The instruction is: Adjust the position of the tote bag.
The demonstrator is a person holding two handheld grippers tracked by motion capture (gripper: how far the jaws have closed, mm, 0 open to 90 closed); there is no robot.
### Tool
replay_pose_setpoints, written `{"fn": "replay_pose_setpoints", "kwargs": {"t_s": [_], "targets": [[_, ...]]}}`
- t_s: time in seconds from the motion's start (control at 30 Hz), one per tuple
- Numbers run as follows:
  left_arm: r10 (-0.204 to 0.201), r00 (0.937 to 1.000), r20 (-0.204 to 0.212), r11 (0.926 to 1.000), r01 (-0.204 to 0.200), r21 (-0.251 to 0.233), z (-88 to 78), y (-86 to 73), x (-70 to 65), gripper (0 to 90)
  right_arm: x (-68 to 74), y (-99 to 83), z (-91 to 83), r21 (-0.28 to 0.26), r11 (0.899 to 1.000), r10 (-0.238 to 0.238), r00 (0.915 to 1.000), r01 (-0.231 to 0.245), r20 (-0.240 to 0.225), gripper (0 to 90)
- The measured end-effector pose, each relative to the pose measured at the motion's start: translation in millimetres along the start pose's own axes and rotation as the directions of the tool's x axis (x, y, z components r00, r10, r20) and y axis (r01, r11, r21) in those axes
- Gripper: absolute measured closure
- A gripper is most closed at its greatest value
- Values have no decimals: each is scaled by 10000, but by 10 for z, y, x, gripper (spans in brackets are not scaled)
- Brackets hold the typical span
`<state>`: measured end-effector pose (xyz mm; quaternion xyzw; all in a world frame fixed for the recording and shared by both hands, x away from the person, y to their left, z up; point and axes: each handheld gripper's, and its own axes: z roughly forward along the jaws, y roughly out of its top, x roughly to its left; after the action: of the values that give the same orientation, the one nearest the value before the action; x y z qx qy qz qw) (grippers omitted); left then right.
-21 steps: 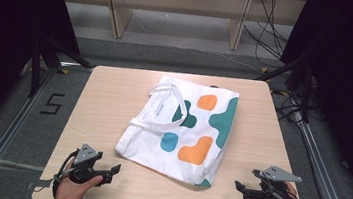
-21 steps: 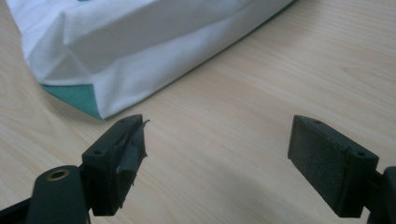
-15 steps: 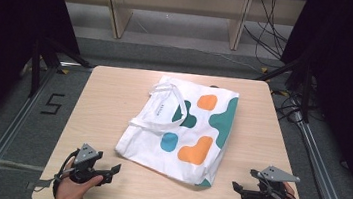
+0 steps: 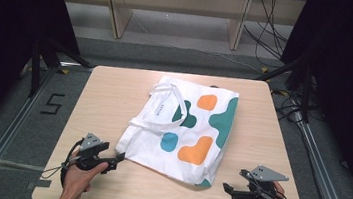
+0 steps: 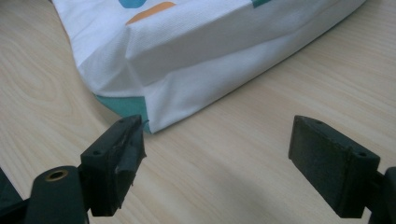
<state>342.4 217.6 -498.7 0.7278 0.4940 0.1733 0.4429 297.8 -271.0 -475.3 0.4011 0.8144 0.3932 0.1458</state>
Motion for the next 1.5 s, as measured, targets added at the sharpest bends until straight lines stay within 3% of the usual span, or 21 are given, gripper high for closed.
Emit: {"fn": "replay_pose_setpoints", "kwargs": {"t_s": [0.07, 0.13, 0.33, 0.4, 0.43, 0.47, 0.5, 0.53, 0.6, 0.67, 0.77, 0.8, 0.9, 0.93, 1.03, 1.13, 1.2, 1.27, 1.43, 1.47, 1.5], "targets": [[84, 10000, -14, 10000, -84, 43, 30, 24, 16, 244, 41, 2, -17, 171, 9991, 382, 9992, -384, 115, 201], [146, 9999, 57, 9999, -146, 93, 100, 60, 43, 287, 16, 6, -1, 41, 9999, -105, 9998, 105, 142, 201], [125, 9995, 278, 9998, -129, 125, 217, 107, 43, 339, 52, 30, 33, -8, 9998, -198, 9998, 198, -28, 199], [98, 9999, 113, 9995, -101, 286, 268, 117, 55, 328, 88, 46, 43, -67, 9999, -142, 9999, 142, -37, 221], [254, 9996, 154, 9985, -261, 473, 288, 123, 75, 321, 110, 62, 48, -192, 9998, -29, 9998, 24, -210, 234], [17, 9997, 255, 9990, -28, 442, 324, 123, 72, 331, 156, 80, 44, -281, 9994, 187, 9995, -195, -265, 236], [228, 9992, 325, 9978, -247, 611, 330, 129, 87, 347, 159, 109, 49, -322, 9994, -99, 9995, 90, -283, 232], [61, 9995, 319, 9989, -75, 455, 352, 134, 57, 392, 224, 155, 86, -282, 9996, -47, 9994, 37, -337, 234], [342, 9986, 393, 9973, -366, 630, 353, 141, 60, 414, 263, 167, 96, -201, 9997, 141, 9996, -146, -250, 233], [351, 9993, 156, 9978, -359, 553, 384, 139, 28, 465, 294, 229, 223, -57, 9996, -273, 9989, 271, -385, 218], [656, 9978, 103, 9943, -663, 835, 372, 137, 61, 518, 352, 270, 307, -5, 9993, -376, 9987, 376, -330, 200], [628, 9979, 158, 9956, -638, 691, 375, 133, 65, 596, 395, 322, 385, 140, 9983, -549, 9968, 558, -582, 198], [438, 9981, 443, 9974, -462, 550, 368, 125, 53, 668, 455, 367, 439, 356, 9980, -501, 9974, 520, -511, 198], [735, 9957, 568, 9940, -777, 771, 353, 125, 65, 695, 471, 382, 478, 363, 9980, -498, 9976, 515, -479, 193], [928, 9914, 926, 9912, -1007, 854, 346, 117, 11, 767, 463, 407, 557, 655, 9969, -412, 9985, 435, -365, 182], [964, 9853, 1410, 9913, -1078, 757, 305, 67, -98, 806, 411, 392, 575, 848, 9963, 172, 9997, -159, -153, 169], [727, 9839, 1630, 9935, -858, 747, 282, 32, -172, 812, 376, 388, 550, 861, 9954, 424, 9991, -422, 2, 213], [889, 9799, 1785, 9908, -1054, 846, 253, 11, -234, 821, 333, 387, 539, 925, 9951, 348, 9993, -356, 95, 299], [1507, 9664, 2082, 9813, -1718, 871, 206, -65, -445, 832, 125, 370, 510, 799, 9960, -402, 9992, 405, -55, 668], [1790, 9578, 2247, 9733, -2058, 1019, 195, -76, -484, 833, 98, 364, 504, 769, 9963, -368, 9992, 378, -133, 716], [1696, 9566, 2368, 9773, -1942, 847, 201, -91, -549, 833, 65, 363, 489, 865, 9945, -597, 9982, 598, -35, 764]]}}
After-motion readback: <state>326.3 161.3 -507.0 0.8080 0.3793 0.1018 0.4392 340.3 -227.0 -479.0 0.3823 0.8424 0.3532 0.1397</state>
